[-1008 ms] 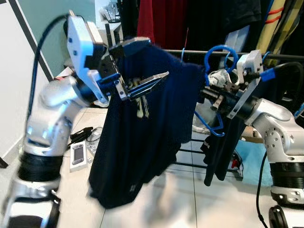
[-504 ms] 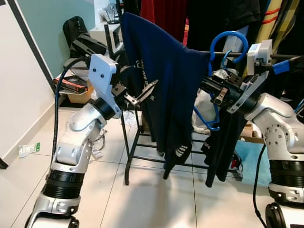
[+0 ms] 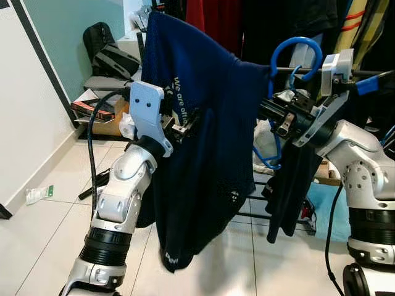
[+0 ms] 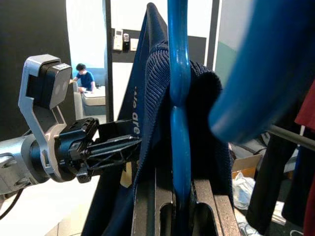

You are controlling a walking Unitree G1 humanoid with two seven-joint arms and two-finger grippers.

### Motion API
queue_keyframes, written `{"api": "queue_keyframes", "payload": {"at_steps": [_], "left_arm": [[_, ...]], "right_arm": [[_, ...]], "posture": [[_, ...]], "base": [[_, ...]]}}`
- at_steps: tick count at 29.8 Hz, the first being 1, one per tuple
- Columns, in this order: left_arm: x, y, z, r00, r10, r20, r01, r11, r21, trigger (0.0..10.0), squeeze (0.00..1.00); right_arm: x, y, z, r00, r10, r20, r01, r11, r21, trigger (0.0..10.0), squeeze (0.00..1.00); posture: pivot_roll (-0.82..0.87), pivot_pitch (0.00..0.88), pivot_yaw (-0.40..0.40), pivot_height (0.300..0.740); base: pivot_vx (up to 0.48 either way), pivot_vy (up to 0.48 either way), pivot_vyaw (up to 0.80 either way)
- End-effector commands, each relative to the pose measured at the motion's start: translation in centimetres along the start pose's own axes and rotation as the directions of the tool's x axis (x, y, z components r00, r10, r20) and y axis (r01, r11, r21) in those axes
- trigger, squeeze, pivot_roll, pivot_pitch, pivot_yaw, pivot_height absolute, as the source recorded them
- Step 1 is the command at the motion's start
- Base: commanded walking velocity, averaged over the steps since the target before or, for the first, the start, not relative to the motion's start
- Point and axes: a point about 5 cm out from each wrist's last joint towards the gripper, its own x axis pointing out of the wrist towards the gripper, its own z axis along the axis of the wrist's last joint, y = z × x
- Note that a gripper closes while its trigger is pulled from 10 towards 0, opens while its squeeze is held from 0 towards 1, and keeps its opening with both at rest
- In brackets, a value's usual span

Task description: Hang hanger

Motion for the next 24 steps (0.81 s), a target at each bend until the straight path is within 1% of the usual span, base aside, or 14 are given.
{"api": "queue_keyframes", "payload": {"at_steps": [1,4,6,12,14,15,16,17,18,20,21,22,24], "left_arm": [[-0.2,0.1,-0.5,1.000,0.013,-0.019,-0.013,1.000,0.009,0.0,0.00],[-0.3,0.3,-0.4,1.000,0.025,-0.015,-0.025,1.000,0.017,0.0,0.00],[-0.3,0.8,-0.1,0.999,0.052,-0.007,-0.051,0.998,0.042,0.0,0.00],[-0.3,0.9,0.0,0.998,0.062,-0.004,-0.061,0.997,0.052,0.0,0.00],[-0.3,0.6,0.1,0.999,0.055,0.002,-0.055,0.997,0.047,0.0,0.00],[-0.3,0.6,0.1,0.999,0.055,0.002,-0.055,0.997,0.047,0.0,0.00],[-0.3,0.4,0.2,0.999,0.046,0.010,-0.047,0.998,0.043,0.0,0.00],[-0.3,0.4,0.2,0.999,0.046,0.010,-0.047,0.998,0.043,0.0,0.00],[-0.2,0.2,0.3,0.999,0.037,0.016,-0.038,0.998,0.040,0.0,0.00],[-0.2,0.2,0.3,0.999,0.037,0.016,-0.038,0.998,0.040,0.0,0.00],[-0.2,0.0,0.4,0.999,0.025,0.024,-0.025,0.999,0.032,0.0,0.00],[-0.2,0.0,0.4,0.999,0.025,0.024,-0.025,0.999,0.032,0.0,0.00],[0.0,-1.0,0.9,0.997,-0.044,0.059,0.045,0.999,-0.004,0.0,0.00]], "right_arm": [[0.7,0.7,1.2,0.998,0.047,0.051,-0.046,0.999,-0.024,10.0,0.00],[0.7,0.6,1.1,0.998,0.037,0.041,-0.036,0.999,-0.025,10.0,0.00],[0.7,0.1,0.5,1.000,-0.012,0.014,0.012,1.000,-0.027,10.0,0.00],[0.7,-0.3,0.1,0.999,-0.053,-0.005,0.053,0.998,-0.029,10.0,0.00],[0.7,-1.3,-0.1,0.991,-0.132,-0.026,0.131,0.991,-0.034,10.0,0.00],[0.7,-1.3,-0.1,0.991,-0.132,-0.026,0.131,0.991,-0.034,10.0,0.00],[0.7,-1.7,-0.1,0.985,-0.171,-0.035,0.170,0.985,-0.037,10.0,0.00],[0.7,-1.7,-0.1,0.985,-0.171,-0.035,0.170,0.985,-0.037,10.0,0.00],[0.6,-2.2,-0.3,0.977,-0.206,-0.045,0.205,0.978,-0.037,10.0,0.00],[0.6,-2.2,-0.3,0.977,-0.206,-0.045,0.205,0.978,-0.037,10.0,0.00],[0.5,-2.5,-0.5,0.969,-0.238,-0.060,0.236,0.971,-0.038,10.0,0.00],[0.5,-2.5,-0.5,0.969,-0.238,-0.060,0.236,0.971,-0.038,10.0,0.00],[0.2,-3.5,-1.2,0.938,-0.332,-0.105,0.328,0.943,-0.047,10.0,0.00]], "posture": [[-0.08,0.000,0.041,0.740],[-0.08,0.000,0.041,0.740],[-0.08,0.000,0.038,0.740],[-0.07,0.000,0.035,0.740],[-0.08,0.000,0.034,0.740],[-0.08,0.000,0.034,0.740],[-0.08,0.000,0.034,0.740],[-0.08,0.000,0.034,0.740],[-0.08,0.000,0.034,0.740],[-0.08,0.000,0.034,0.740],[-0.08,0.000,0.034,0.740],[-0.08,0.000,0.034,0.740],[-0.07,0.000,0.031,0.740]], "base": [[0.000,0.000,0.00],[0.000,0.000,0.00],[0.000,0.000,0.00],[0.000,0.000,0.00],[0.000,0.000,0.00],[0.000,0.000,0.00],[0.000,0.000,0.00],[0.000,0.000,0.00],[0.000,0.000,0.00],[0.000,0.000,0.00],[0.000,0.000,0.00],[0.000,0.000,0.00],[0.000,0.000,0.00]]}}
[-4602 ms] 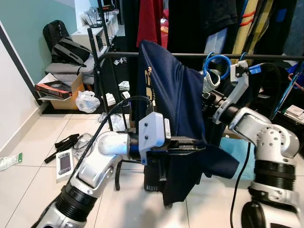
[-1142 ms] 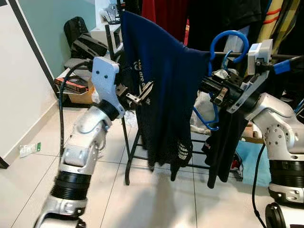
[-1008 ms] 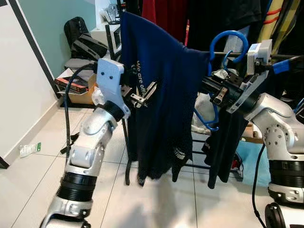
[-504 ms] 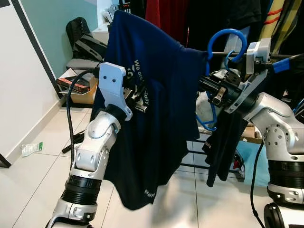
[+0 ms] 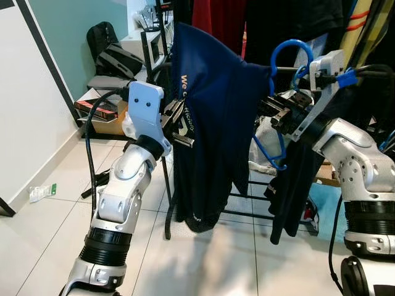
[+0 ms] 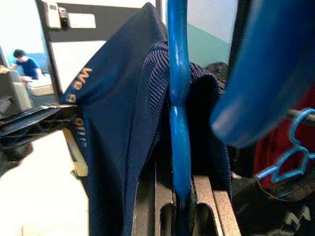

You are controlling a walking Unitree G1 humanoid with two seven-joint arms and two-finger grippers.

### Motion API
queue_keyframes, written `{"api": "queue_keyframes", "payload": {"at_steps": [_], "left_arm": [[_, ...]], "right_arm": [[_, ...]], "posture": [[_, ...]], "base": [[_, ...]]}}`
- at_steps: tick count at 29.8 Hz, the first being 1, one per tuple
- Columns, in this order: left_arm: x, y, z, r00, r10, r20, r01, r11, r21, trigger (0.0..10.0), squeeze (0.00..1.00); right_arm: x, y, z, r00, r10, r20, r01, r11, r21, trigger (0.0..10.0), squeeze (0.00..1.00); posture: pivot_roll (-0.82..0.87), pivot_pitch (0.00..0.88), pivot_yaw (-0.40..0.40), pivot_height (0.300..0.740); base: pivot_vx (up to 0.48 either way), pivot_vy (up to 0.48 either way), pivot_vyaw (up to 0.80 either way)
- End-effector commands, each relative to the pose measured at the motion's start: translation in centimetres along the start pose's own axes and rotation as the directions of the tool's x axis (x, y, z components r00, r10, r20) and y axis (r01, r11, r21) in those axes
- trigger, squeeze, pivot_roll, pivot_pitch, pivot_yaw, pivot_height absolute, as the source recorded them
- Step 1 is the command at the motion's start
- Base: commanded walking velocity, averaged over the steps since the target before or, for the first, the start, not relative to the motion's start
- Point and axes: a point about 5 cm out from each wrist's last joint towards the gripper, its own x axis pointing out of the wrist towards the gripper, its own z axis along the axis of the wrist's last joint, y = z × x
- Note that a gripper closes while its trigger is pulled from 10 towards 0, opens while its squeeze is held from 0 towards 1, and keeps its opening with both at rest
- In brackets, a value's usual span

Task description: Hang hanger

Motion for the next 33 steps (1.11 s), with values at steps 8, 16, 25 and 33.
{"api": "queue_keyframes", "payload": {"at_steps": [8,16,25,33], "left_arm": [[-0.4,-4.2,2.2,0.954,-0.251,0.161,0.276,0.949,-0.152,0.0,0.00],[-0.9,-4.3,2.9,0.953,-0.201,0.227,0.261,0.923,-0.283,0.0,0.00],[-0.5,-0.2,3.6,0.971,-0.040,0.238,0.100,0.963,-0.250,0.0,0.00],[-1.7,-2.6,1.0,0.971,-0.218,0.099,0.233,0.955,-0.182,3.2,0.00]], "right_arm": [[0.5,-1.7,-0.4,0.982,-0.184,-0.034,0.184,0.983,-0.013,10.0,0.00],[1.0,-2.4,-1.3,0.949,-0.309,-0.054,0.313,0.948,0.064,10.0,0.00],[1.4,-1.7,-2.5,0.951,-0.295,-0.094,0.306,0.941,0.142,10.0,0.00],[2.2,-0.6,-2.0,0.971,-0.228,-0.070,0.237,0.953,0.189,10.0,0.00]], "posture": [[-0.07,0.000,0.031,0.740],[-0.08,0.000,0.027,0.740],[-0.07,0.000,0.024,0.740],[-0.08,0.000,0.027,0.740]], "base": [[0.000,0.000,0.00],[0.000,0.000,0.00],[0.000,0.000,0.00],[0.000,0.000,0.00]]}}
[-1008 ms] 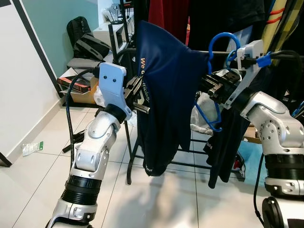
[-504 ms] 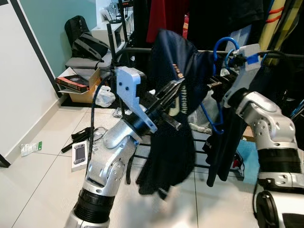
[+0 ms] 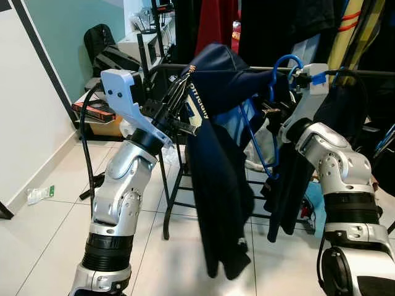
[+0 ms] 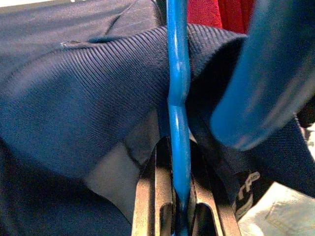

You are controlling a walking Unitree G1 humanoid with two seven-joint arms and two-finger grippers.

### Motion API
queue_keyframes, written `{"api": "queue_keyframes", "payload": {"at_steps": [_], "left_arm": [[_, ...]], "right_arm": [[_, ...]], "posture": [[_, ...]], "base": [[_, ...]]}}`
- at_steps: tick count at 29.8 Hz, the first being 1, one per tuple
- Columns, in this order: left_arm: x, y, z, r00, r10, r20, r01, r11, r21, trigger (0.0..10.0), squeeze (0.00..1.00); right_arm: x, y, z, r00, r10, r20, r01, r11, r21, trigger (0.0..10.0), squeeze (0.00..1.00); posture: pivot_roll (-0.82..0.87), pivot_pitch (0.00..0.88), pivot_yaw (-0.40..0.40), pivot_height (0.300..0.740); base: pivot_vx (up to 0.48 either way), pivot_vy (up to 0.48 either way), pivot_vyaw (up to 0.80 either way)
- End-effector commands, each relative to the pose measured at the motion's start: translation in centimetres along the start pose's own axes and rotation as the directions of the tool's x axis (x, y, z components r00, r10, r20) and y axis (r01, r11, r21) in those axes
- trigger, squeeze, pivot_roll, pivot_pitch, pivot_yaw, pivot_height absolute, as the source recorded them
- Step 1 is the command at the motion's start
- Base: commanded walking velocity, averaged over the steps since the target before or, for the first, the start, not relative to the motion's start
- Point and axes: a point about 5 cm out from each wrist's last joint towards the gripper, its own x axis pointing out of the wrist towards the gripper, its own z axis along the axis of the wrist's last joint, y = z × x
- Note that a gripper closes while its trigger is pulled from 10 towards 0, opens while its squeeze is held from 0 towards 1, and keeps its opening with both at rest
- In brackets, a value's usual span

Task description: Hang hanger

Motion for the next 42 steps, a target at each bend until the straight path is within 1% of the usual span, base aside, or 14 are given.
{"api": "queue_keyframes", "payload": {"at_steps": [1,2,4,5,12,13,14,22,23,26,33,36,38,42], "left_arm": [[-0.5,-0.9,-1.3,0.995,-0.062,-0.077,0.063,0.998,0.007,3.2,0.00],[-1.1,-2.6,-2.7,0.977,-0.149,-0.151,0.147,0.989,-0.027,6.2,0.00],[-1.1,-2.6,-2.7,0.977,-0.149,-0.151,0.147,0.989,-0.027,6.2,0.00],[-1.7,-4.3,-3.8,0.949,-0.238,-0.208,0.227,0.971,-0.075,10.0,0.00],[-2.7,-6.6,-4.8,0.885,-0.387,-0.258,0.339,0.916,-0.213,10.0,0.14],[-2.7,-6.7,-4.6,0.878,-0.407,-0.252,0.353,0.906,-0.234,10.0,0.91],[-2.7,-6.7,-4.5,0.875,-0.416,-0.248,0.360,0.901,-0.243,10.0,1.00],[-2.8,-4.4,-3.5,0.867,-0.408,-0.286,0.393,0.913,-0.113,10.0,1.00],[-2.5,-1.6,-2.7,0.895,-0.321,-0.308,0.340,0.940,0.006,10.0,1.00],[-2.3,0.1,-1.8,0.913,-0.267,-0.309,0.307,0.947,0.090,10.0,1.00],[-1.4,1.7,1.3,0.929,-0.272,-0.252,0.317,0.935,0.158,10.0,1.00],[-1.1,2.1,2.9,0.916,-0.320,-0.242,0.370,0.907,0.201,10.0,1.00],[-0.9,1.8,5.7,0.808,-0.508,-0.300,0.578,0.782,0.234,10.0,1.00],[-1.2,1.5,5.7,0.680,-0.599,-0.423,0.716,0.668,0.205,10.0,1.00]], "right_arm": [[0.3,0.9,0.8,0.999,0.046,0.024,-0.047,0.999,0.007,10.0,0.00],[0.4,1.3,0.9,0.997,0.076,0.017,-0.077,0.997,0.007,10.0,0.00],[0.4,1.3,0.9,0.997,0.076,0.017,-0.077,0.997,0.007,10.0,0.00],[0.5,1.7,0.9,0.995,0.099,0.009,-0.099,0.995,0.005,10.0,0.00],[0.7,2.3,0.9,0.991,0.131,0.000,-0.131,0.991,-0.005,10.0,0.00],[0.8,2.5,0.8,0.990,0.143,-0.004,-0.143,0.990,-0.010,10.0,0.00],[0.8,2.6,0.8,0.989,0.150,-0.006,-0.150,0.989,-0.014,10.0,0.00],[0.0,3.1,0.7,0.958,0.279,-0.064,-0.284,0.954,-0.099,10.0,0.00],[-1.2,2.8,0.2,0.931,0.341,-0.133,-0.359,0.921,-0.154,10.0,0.00],[-2.2,2.5,0.0,0.904,0.385,-0.189,-0.417,0.890,-0.183,10.0,0.00],[-4.1,1.7,0.0,0.857,0.437,-0.274,-0.502,0.830,-0.244,10.0,0.00],[-4.9,1.5,-0.3,0.822,0.467,-0.326,-0.553,0.791,-0.262,10.0,0.00],[-6.1,2.0,-0.9,0.736,0.544,-0.402,-0.661,0.707,-0.252,10.0,0.00],[-6.2,3.4,-1.8,0.667,0.599,-0.442,-0.731,0.640,-0.236,10.0,0.00]], "posture": [[-0.08,0.000,0.027,0.740],[-0.08,0.000,0.025,0.740],[-0.08,0.000,0.025,0.740],[-0.08,0.000,0.025,0.740],[-0.08,0.000,0.027,0.740],[-0.08,0.000,0.027,0.740],[-0.08,0.000,0.027,0.740],[-0.08,0.000,0.027,0.740],[-0.07,0.000,0.028,0.740],[-0.07,0.000,0.029,0.740],[-0.08,0.000,0.030,0.740],[-0.08,0.000,0.028,0.740],[-0.07,0.000,0.032,0.740],[-0.07,0.000,0.040,0.740]], "base": [[0.000,0.000,0.00],[0.000,0.000,0.00],[0.000,0.000,0.00],[0.000,0.000,0.00],[0.000,0.000,0.00],[0.000,0.000,0.00],[0.000,0.000,0.00],[0.000,0.000,0.00],[0.000,0.000,0.00],[0.000,0.000,0.00],[0.000,0.000,0.00],[0.000,0.000,0.00],[0.000,0.000,0.00],[0.000,0.000,0.00]]}}
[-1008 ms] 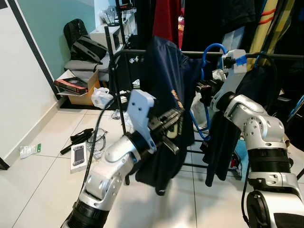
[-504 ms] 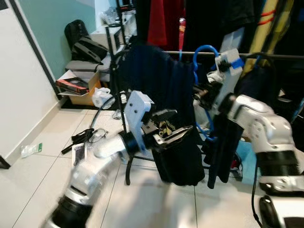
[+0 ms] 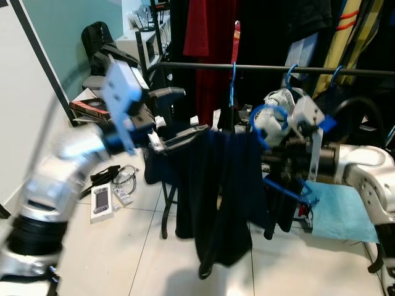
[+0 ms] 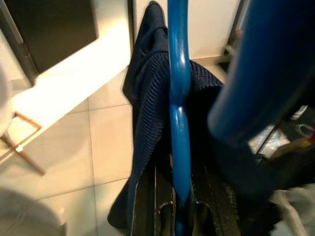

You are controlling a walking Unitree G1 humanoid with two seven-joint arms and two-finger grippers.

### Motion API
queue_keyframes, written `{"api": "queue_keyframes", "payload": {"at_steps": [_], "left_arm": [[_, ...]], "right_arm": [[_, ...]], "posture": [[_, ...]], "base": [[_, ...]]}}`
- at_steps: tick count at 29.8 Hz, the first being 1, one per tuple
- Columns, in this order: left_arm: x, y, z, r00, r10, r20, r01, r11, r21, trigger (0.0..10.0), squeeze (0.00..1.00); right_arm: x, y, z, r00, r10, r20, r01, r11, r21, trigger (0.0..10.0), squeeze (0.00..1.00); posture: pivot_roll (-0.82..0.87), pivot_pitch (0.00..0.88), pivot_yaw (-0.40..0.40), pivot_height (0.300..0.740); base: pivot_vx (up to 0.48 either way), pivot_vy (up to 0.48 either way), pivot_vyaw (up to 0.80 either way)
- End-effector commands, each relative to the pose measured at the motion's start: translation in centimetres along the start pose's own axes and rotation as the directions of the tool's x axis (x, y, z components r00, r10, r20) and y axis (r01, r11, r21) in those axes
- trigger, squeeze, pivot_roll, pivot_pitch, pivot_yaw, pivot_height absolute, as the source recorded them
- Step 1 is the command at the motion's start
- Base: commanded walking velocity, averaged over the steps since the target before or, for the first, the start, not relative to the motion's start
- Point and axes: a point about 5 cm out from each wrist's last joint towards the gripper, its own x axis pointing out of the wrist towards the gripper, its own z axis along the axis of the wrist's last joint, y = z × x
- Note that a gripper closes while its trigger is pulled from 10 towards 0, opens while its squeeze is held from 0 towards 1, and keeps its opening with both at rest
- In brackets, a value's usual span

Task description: Hang hanger

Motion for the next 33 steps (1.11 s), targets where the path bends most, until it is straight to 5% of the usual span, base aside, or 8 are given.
{"api": "queue_keyframes", "payload": {"at_steps": [1,3,9,18,28,33], "left_arm": [[0.2,-0.8,-0.8,0.991,-0.115,-0.064,0.114,0.993,-0.020,10.0,0.00],[0.6,-2.1,-1.5,0.965,-0.248,-0.081,0.244,0.968,-0.064,10.0,0.00],[0.7,-3.9,-2.4,0.917,-0.388,-0.088,0.374,0.916,-0.146,10.0,0.00],[0.1,-3.0,-4.7,0.909,-0.347,-0.232,0.319,0.936,-0.149,10.0,0.00],[-0.2,-1.5,-5.5,0.933,-0.222,-0.283,0.188,0.972,-0.143,10.0,0.00],[-0.7,-1.7,-6.1,0.917,-0.245,-0.314,0.196,0.964,-0.179,10.0,0.00]], "right_arm": [[1.2,1.2,1.0,0.996,0.091,0.023,-0.089,0.993,-0.078,10.0,0.00],[2.4,2.2,1.0,0.988,0.153,0.022,-0.150,0.984,-0.095,10.0,0.00],[3.4,2.4,1.2,0.984,0.174,0.025,-0.170,0.979,-0.117,10.0,0.00],[4.1,2.8,1.8,0.979,0.198,0.052,-0.189,0.971,-0.143,10.0,0.00],[4.1,3.3,1.7,0.972,0.231,0.046,-0.223,0.964,-0.146,10.0,0.00],[4.0,3.3,1.7,0.972,0.232,0.047,-0.223,0.964,-0.147,10.0,0.00]], "posture": [[-0.07,0.000,0.044,0.740],[-0.07,0.000,0.050,0.740],[-0.07,0.000,0.055,0.740],[-0.07,0.000,0.055,0.740],[-0.08,0.000,0.053,0.740],[-0.08,0.000,0.054,0.740]], "base": [[0.000,0.000,0.00],[0.000,0.000,0.00],[0.000,0.000,0.00],[0.000,0.000,0.00],[0.000,0.000,0.00],[0.000,0.000,0.00]]}}
